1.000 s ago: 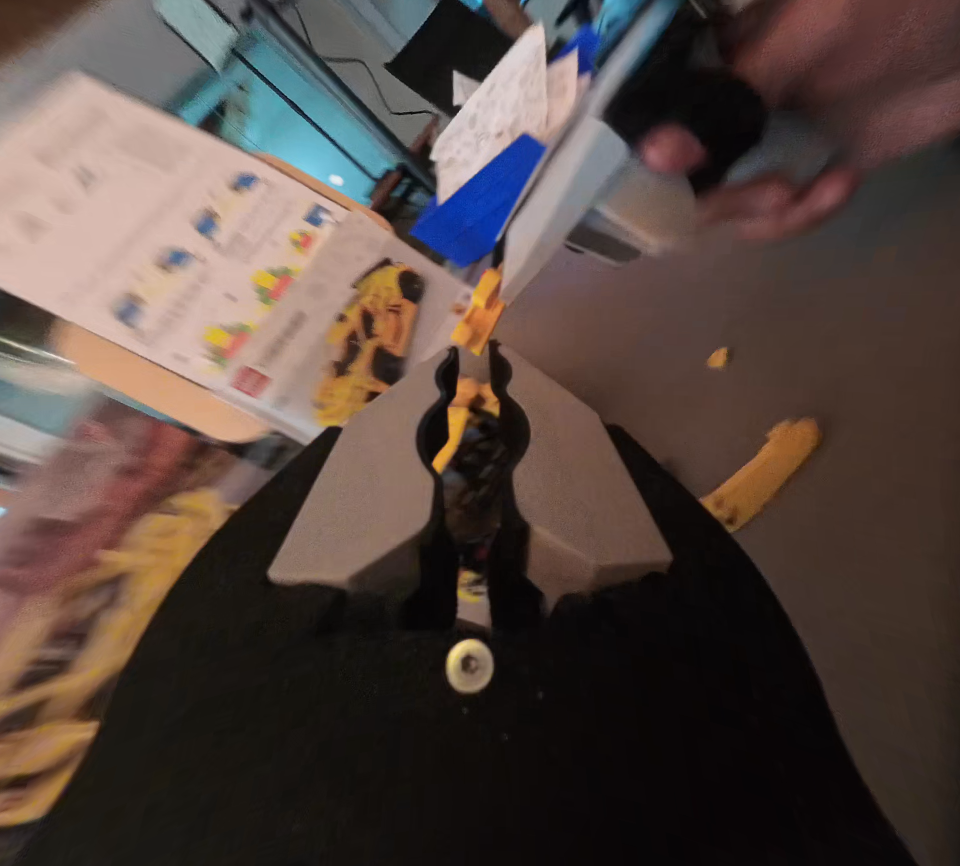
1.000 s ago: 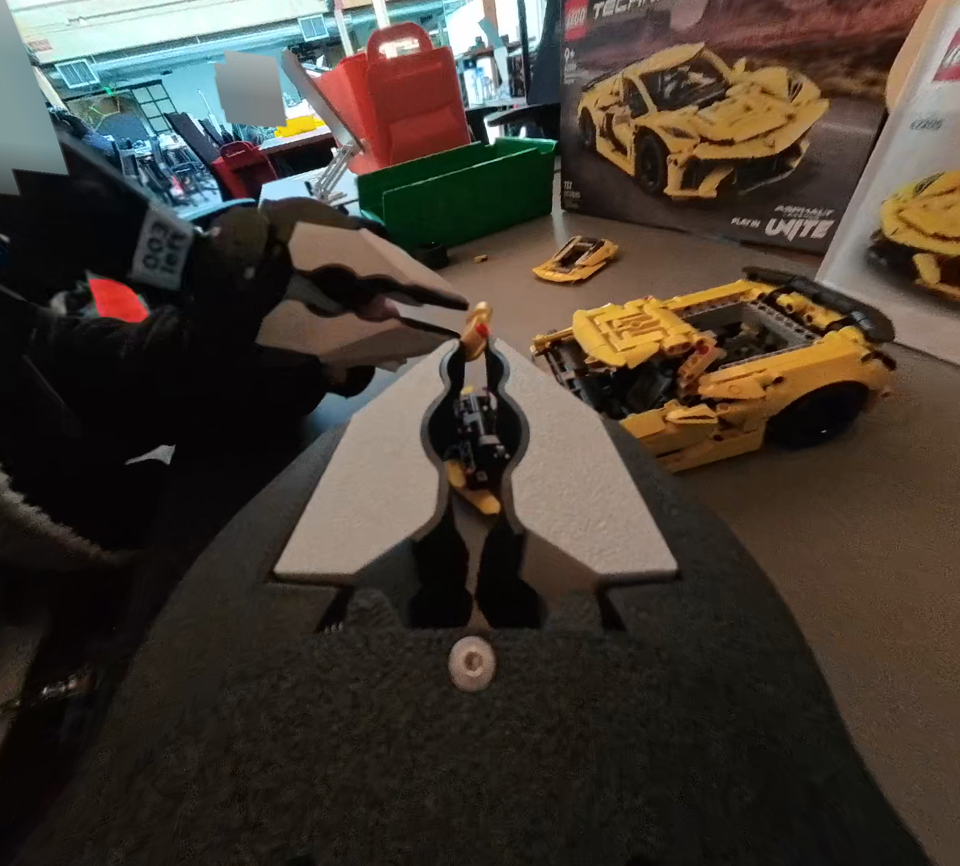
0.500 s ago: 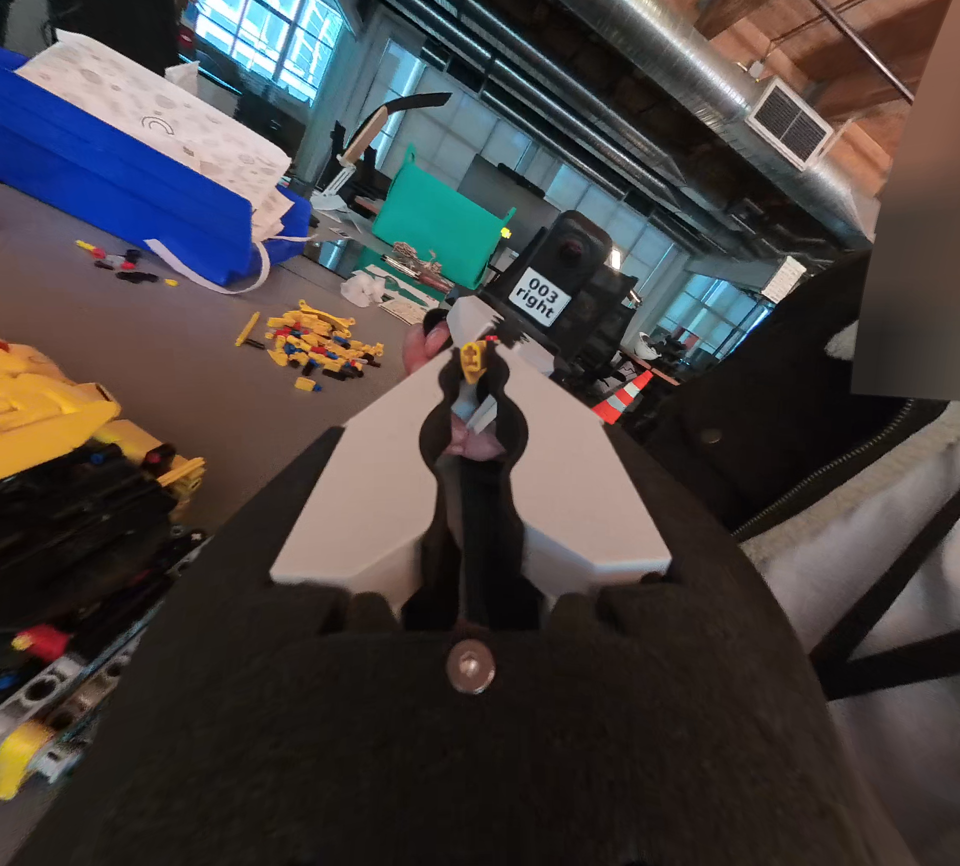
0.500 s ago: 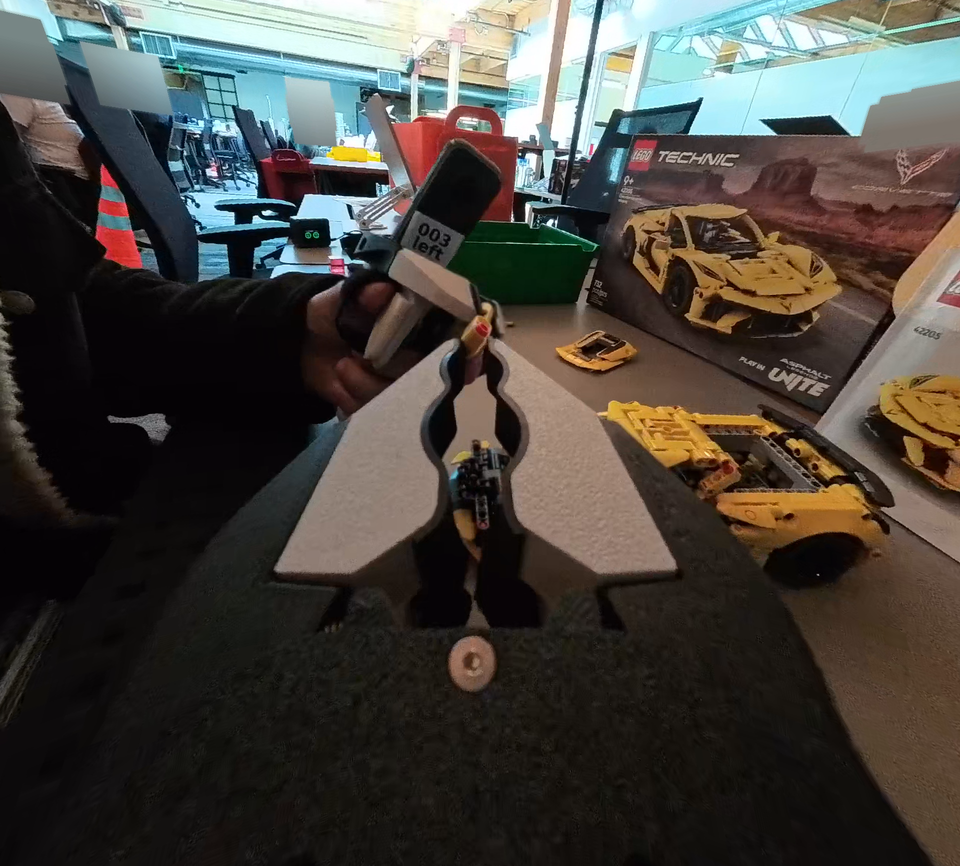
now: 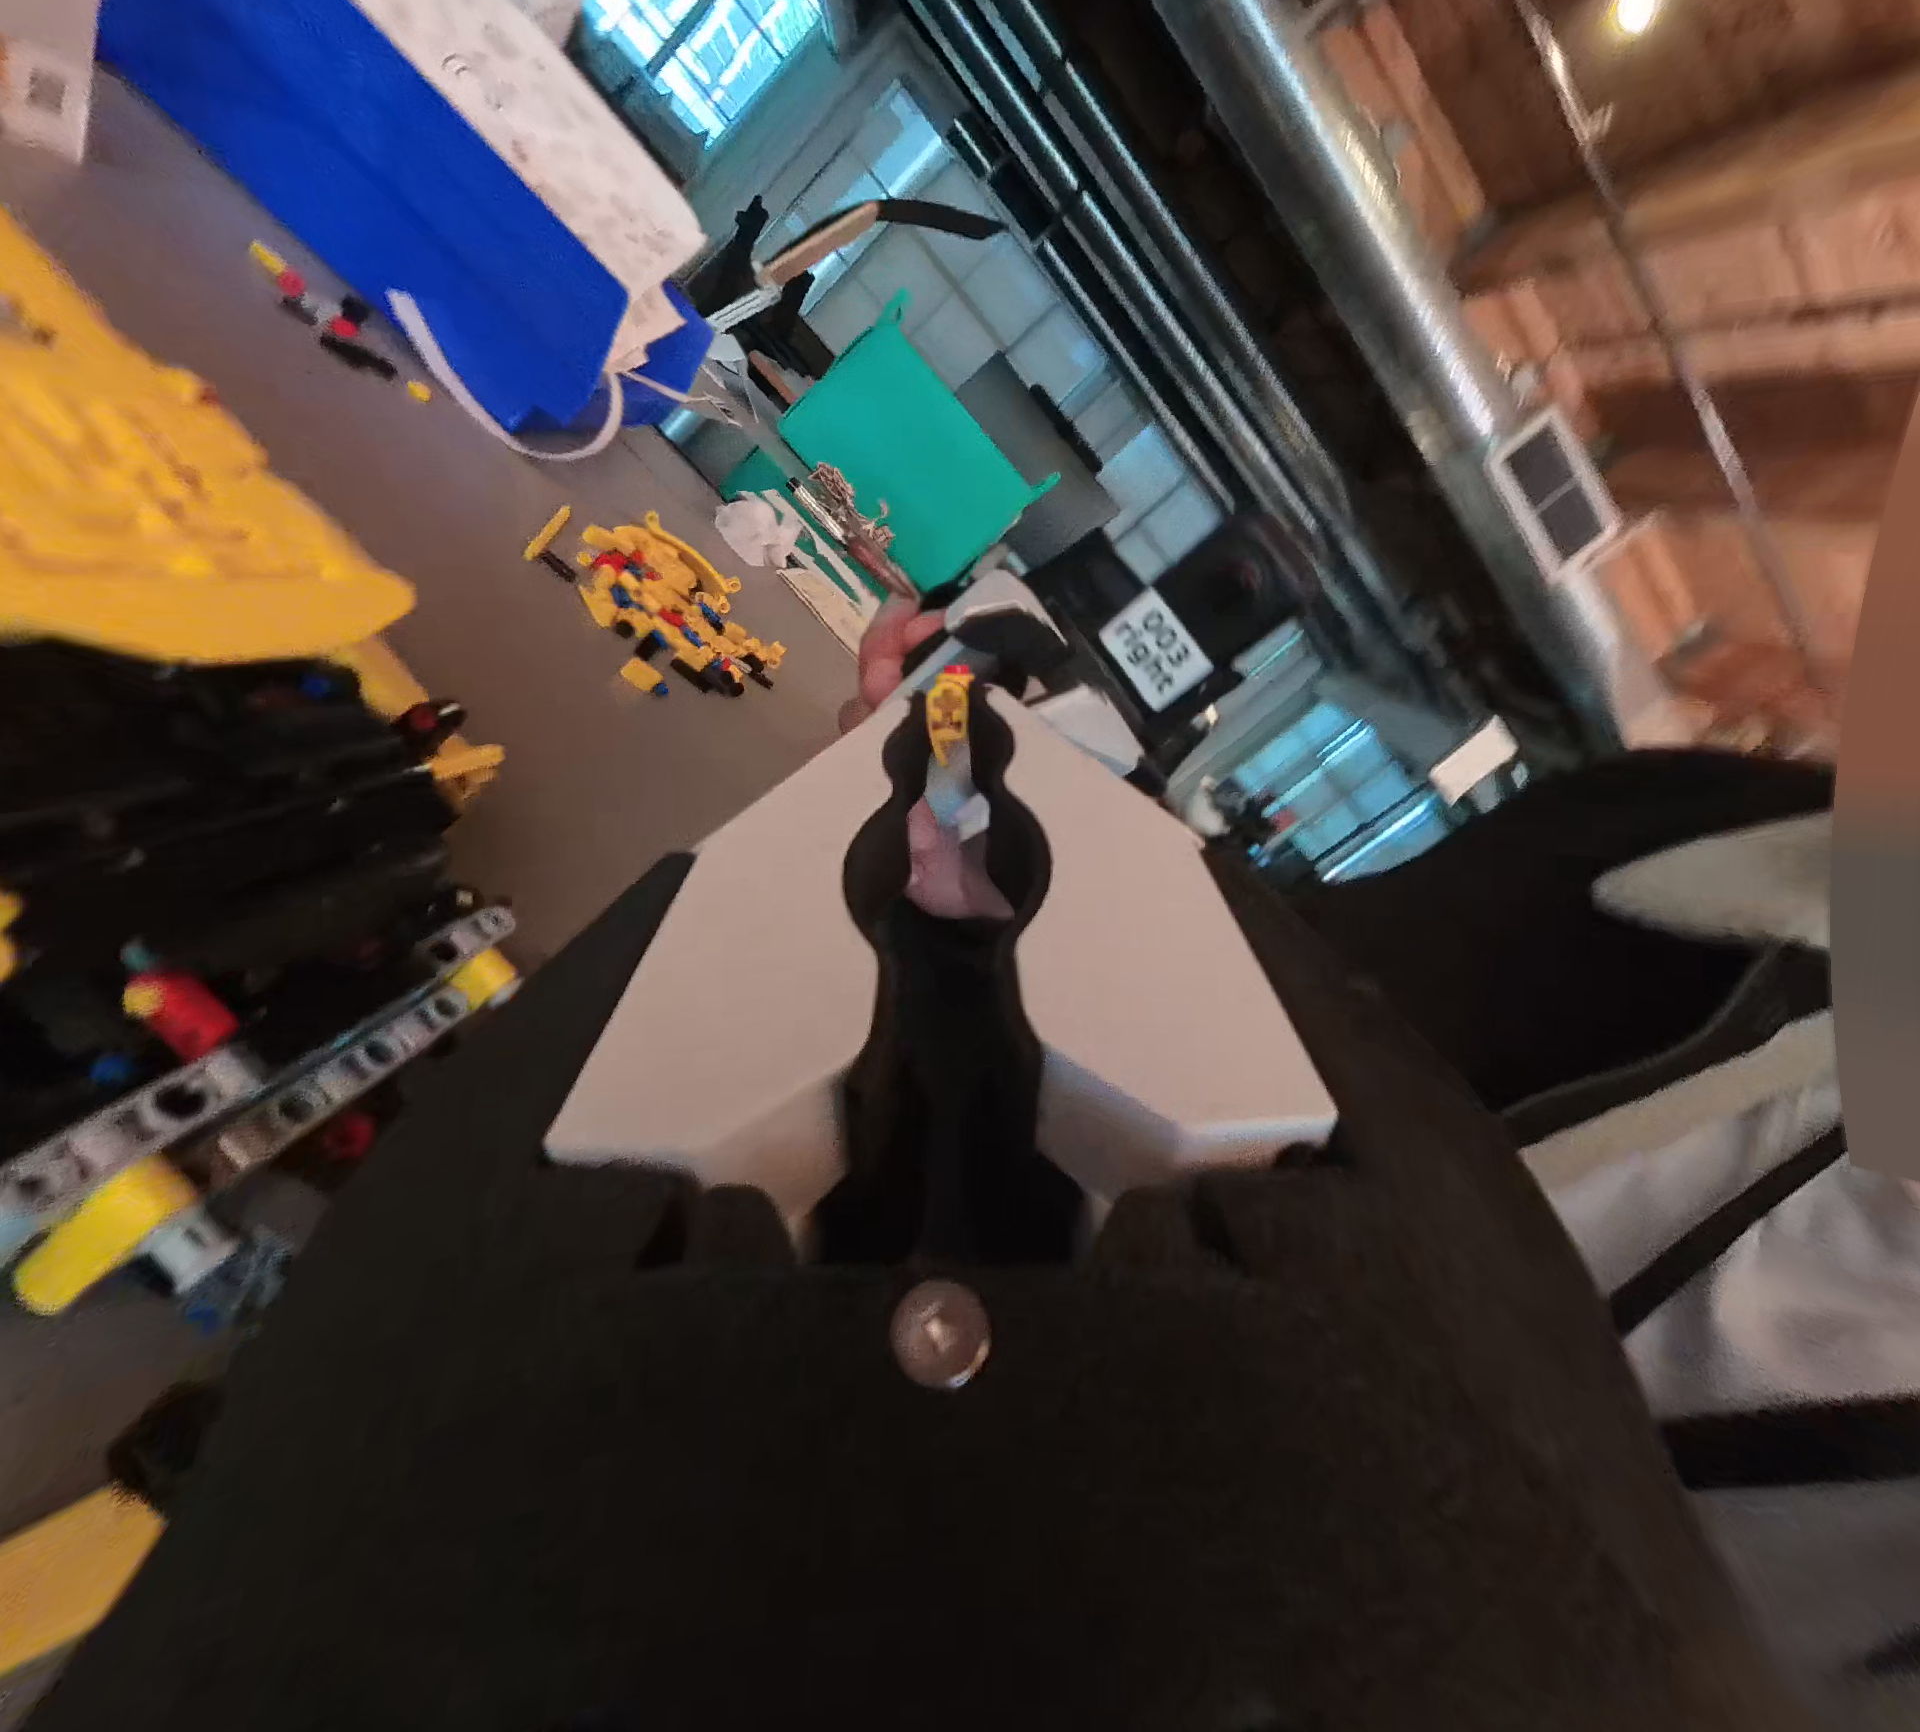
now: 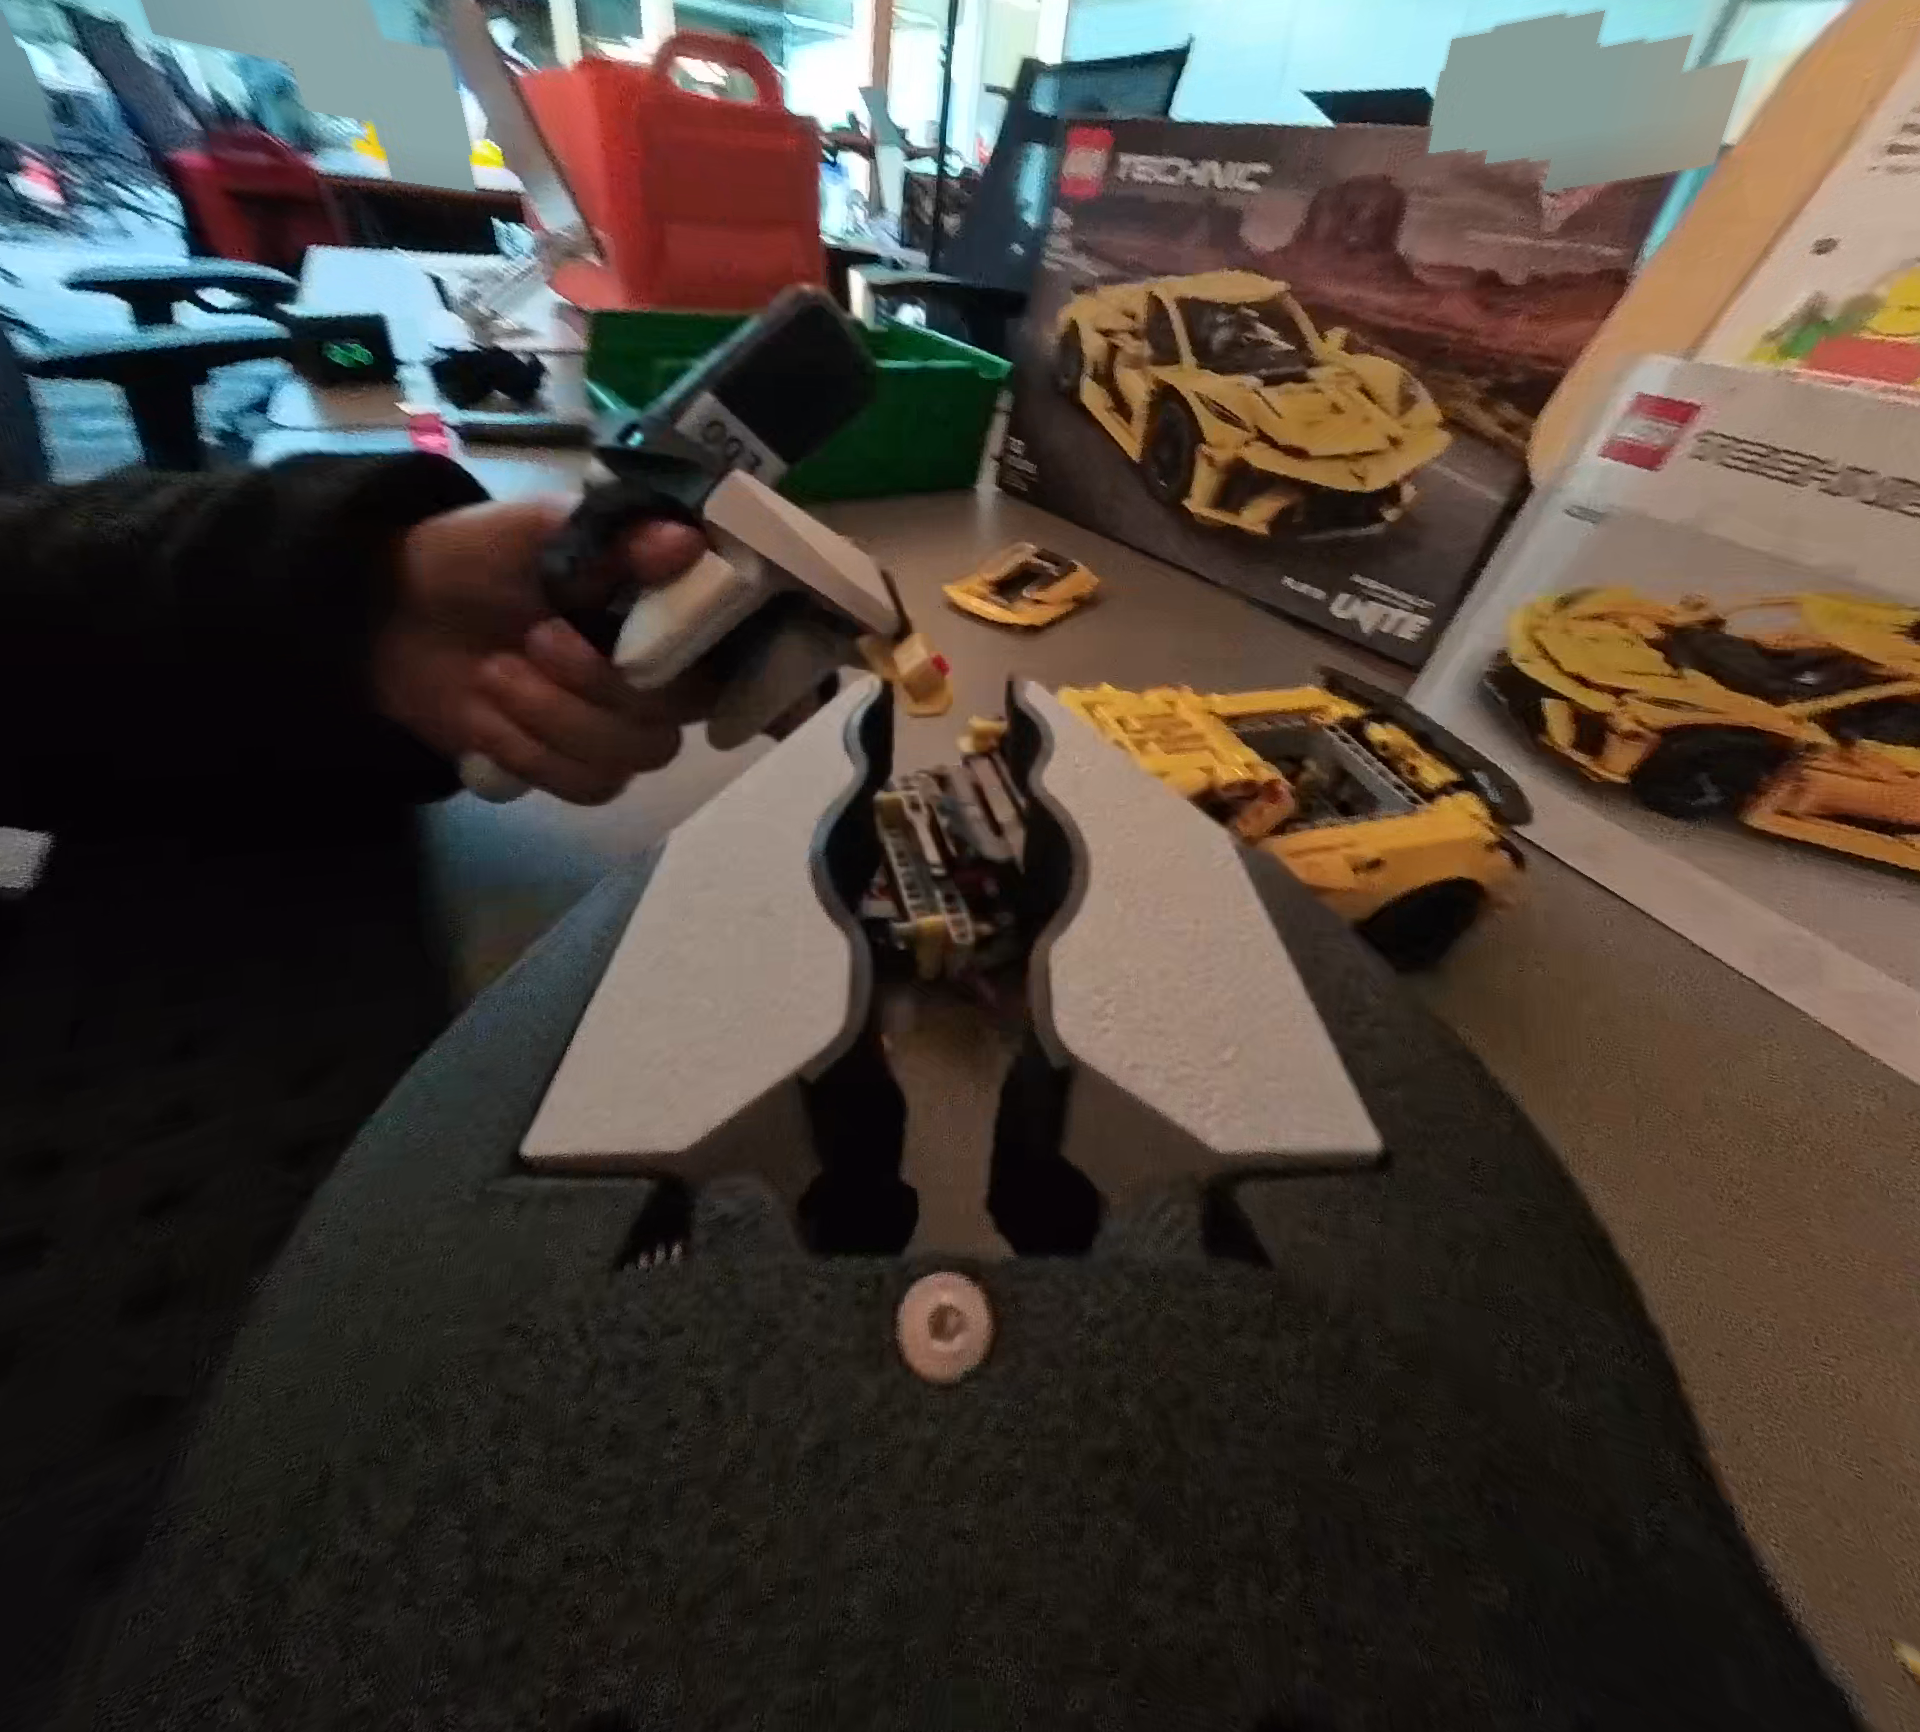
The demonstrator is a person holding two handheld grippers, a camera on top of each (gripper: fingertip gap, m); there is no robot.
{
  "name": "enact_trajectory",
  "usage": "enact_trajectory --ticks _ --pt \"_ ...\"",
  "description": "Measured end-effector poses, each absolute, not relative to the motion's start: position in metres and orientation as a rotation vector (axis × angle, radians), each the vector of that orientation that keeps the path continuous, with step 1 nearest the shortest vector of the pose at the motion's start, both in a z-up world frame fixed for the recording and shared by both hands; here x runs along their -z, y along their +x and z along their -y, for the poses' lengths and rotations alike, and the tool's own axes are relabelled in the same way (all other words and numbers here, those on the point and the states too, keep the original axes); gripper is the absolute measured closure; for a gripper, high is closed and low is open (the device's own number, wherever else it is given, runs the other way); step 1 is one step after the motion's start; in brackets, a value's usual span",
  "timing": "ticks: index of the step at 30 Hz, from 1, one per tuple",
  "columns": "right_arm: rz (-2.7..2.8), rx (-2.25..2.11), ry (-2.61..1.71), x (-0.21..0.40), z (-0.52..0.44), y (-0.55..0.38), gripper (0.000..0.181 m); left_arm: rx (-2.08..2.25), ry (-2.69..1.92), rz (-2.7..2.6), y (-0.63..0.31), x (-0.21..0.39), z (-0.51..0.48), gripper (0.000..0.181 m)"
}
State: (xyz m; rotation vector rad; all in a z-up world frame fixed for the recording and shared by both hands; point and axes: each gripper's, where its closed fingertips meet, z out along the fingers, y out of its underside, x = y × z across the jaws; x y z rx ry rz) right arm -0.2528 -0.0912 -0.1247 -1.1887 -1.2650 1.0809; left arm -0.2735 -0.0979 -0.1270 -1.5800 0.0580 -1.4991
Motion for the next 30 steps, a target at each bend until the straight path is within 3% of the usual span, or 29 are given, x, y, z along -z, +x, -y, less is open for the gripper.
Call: enact_trajectory --ticks 5,12,30 --pt "1.184 -1.019 -1.351 0.133 0.084 -0.265 0.152 1.638 -1.522 0.126 -0.279 0.127 0.092 0.175" --pt "0.991 -1.579 -1.523 0.130 0.086 -0.266 0.163 1.472 -1.486 0.043 -0.276 0.115 0.094 0.175" --pt "0.952 -1.727 -1.561 0.132 0.088 -0.266 0.172 1.321 -1.564 -0.070 -0.265 0.124 0.096 0.174"
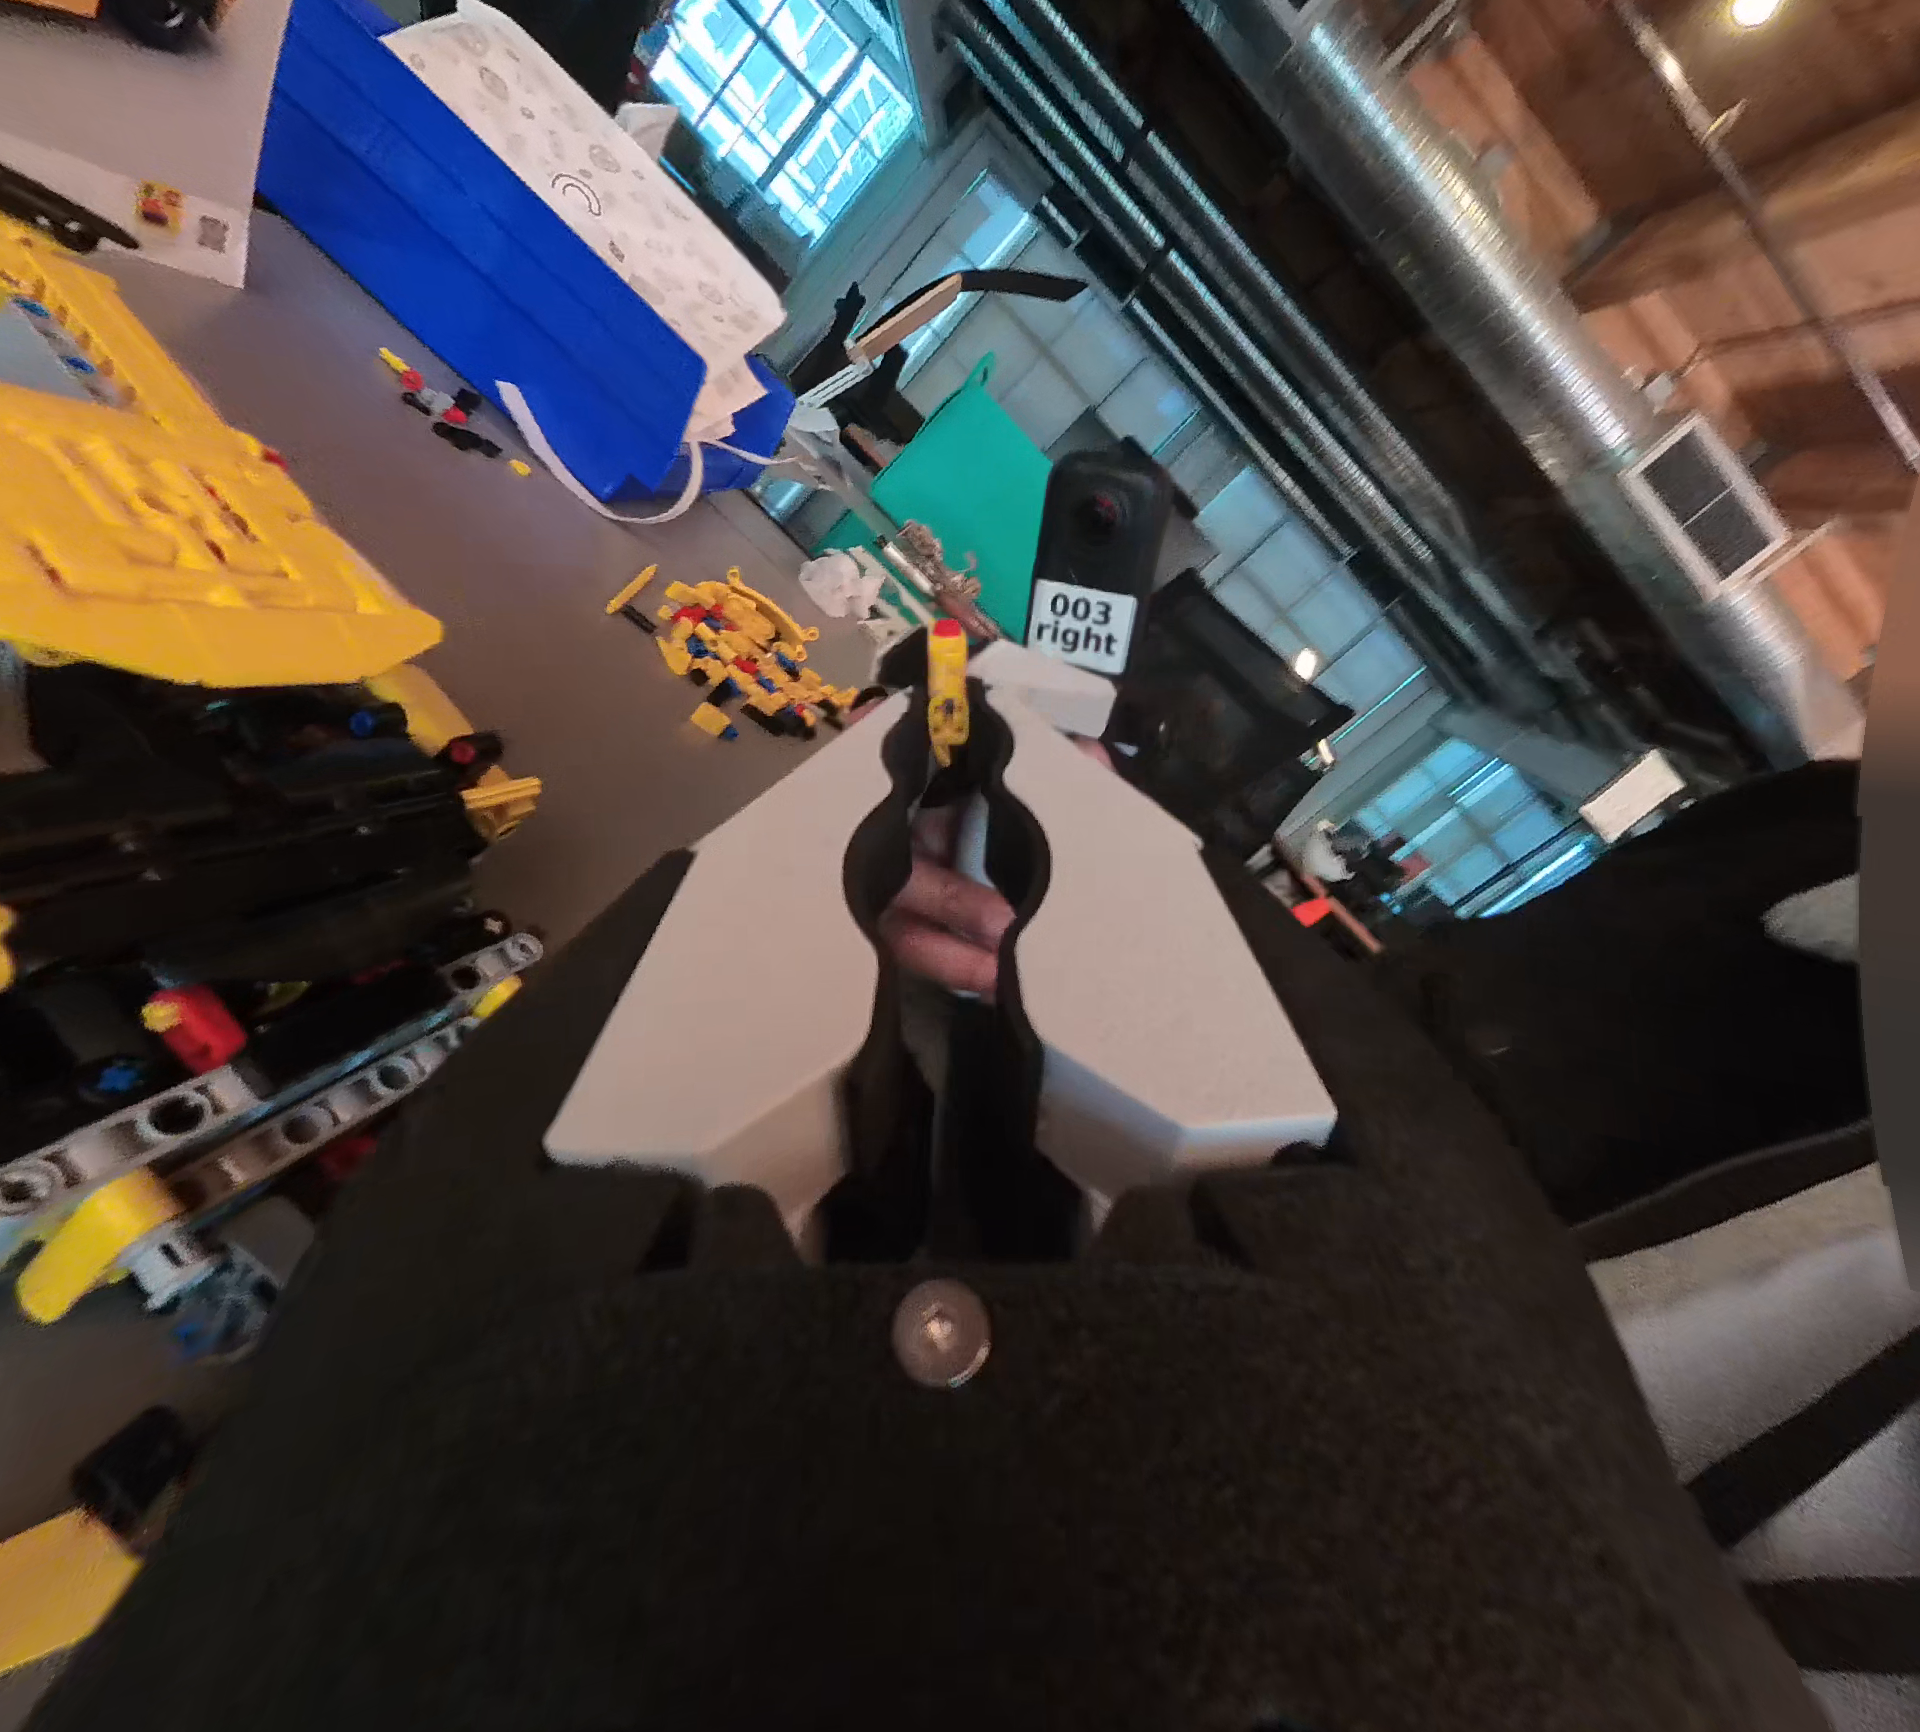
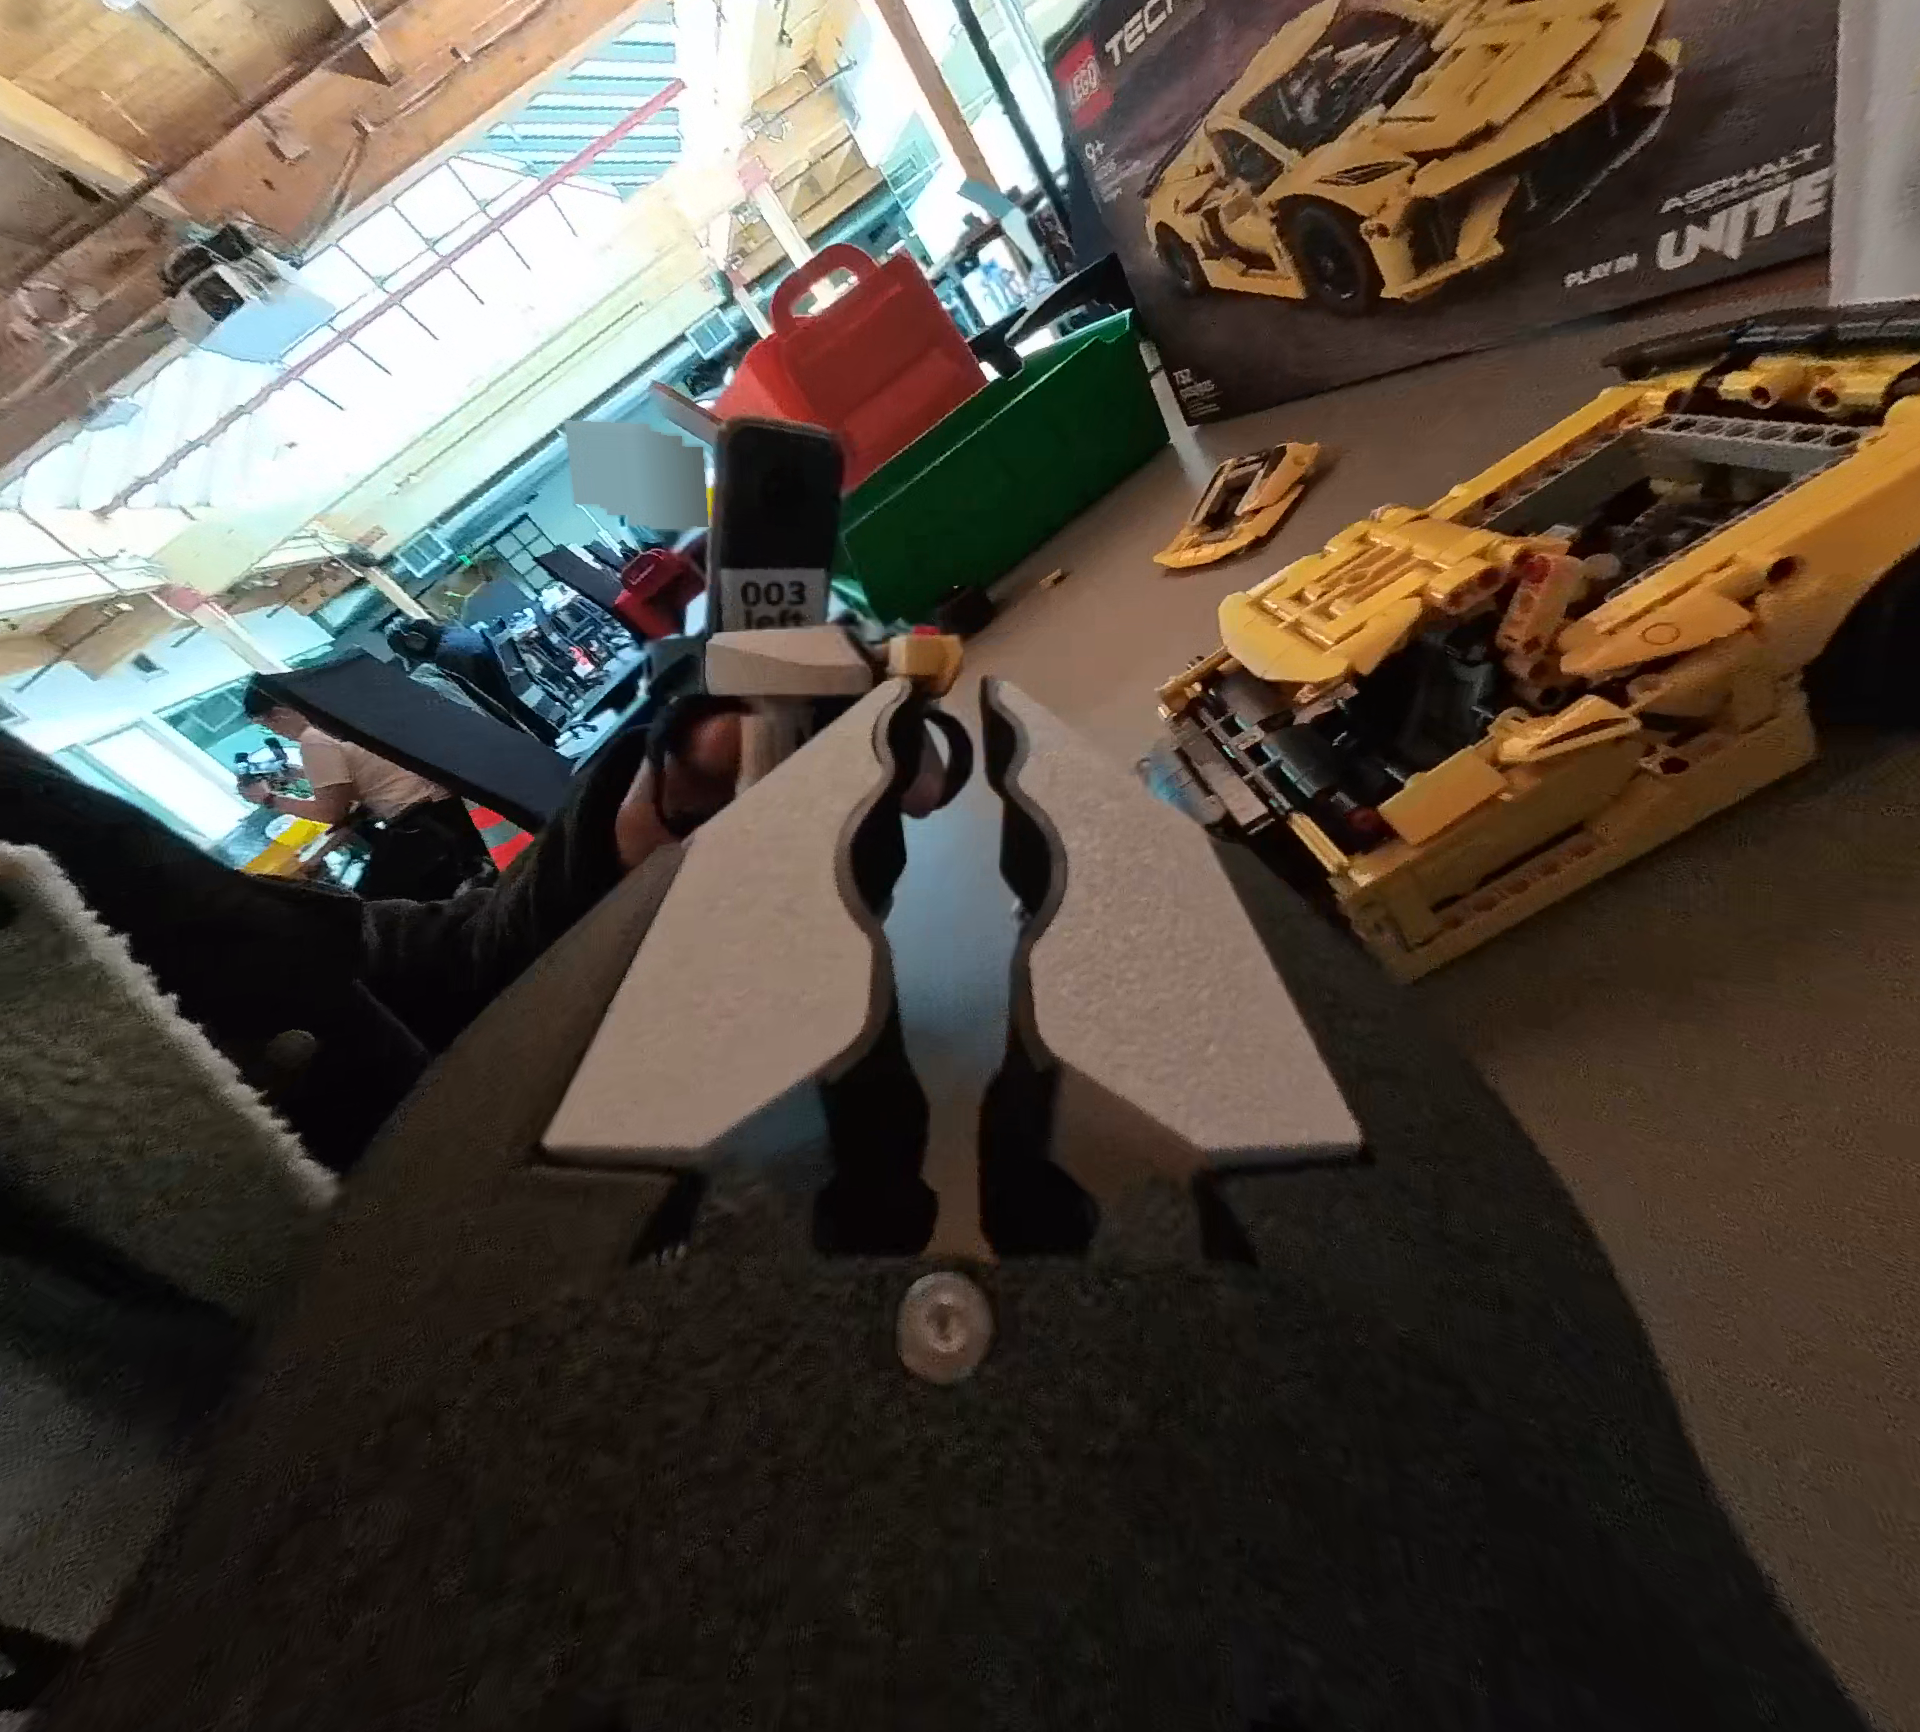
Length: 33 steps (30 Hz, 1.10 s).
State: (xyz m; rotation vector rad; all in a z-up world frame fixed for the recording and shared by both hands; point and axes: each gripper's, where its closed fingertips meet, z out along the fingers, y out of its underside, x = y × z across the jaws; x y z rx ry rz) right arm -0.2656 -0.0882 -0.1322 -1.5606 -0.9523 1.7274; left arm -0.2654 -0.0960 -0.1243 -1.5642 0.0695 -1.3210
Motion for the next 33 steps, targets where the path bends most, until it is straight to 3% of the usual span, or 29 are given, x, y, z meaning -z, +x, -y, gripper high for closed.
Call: enact_trajectory --ticks 10,18,21,27,33 --pt "0.940 -2.046 -1.444 0.113 0.107 -0.260 0.180 1.431 -1.593 -0.235 -0.235 0.126 0.114 0.174" --pt "1.009 -1.931 -1.460 0.119 0.102 -0.257 0.181 1.293 -1.665 -0.306 -0.236 0.135 0.111 0.174" --pt "1.022 -1.899 -1.471 0.122 0.098 -0.254 0.181 1.269 -1.623 -0.283 -0.244 0.128 0.108 0.159" --pt "1.116 -1.890 -1.430 0.122 0.112 -0.256 0.181 1.241 -1.585 -0.337 -0.242 0.121 0.114 0.174" --pt "1.158 -1.857 -1.390 0.120 0.116 -0.255 0.178 1.182 -1.573 -0.414 -0.240 0.119 0.119 0.175"
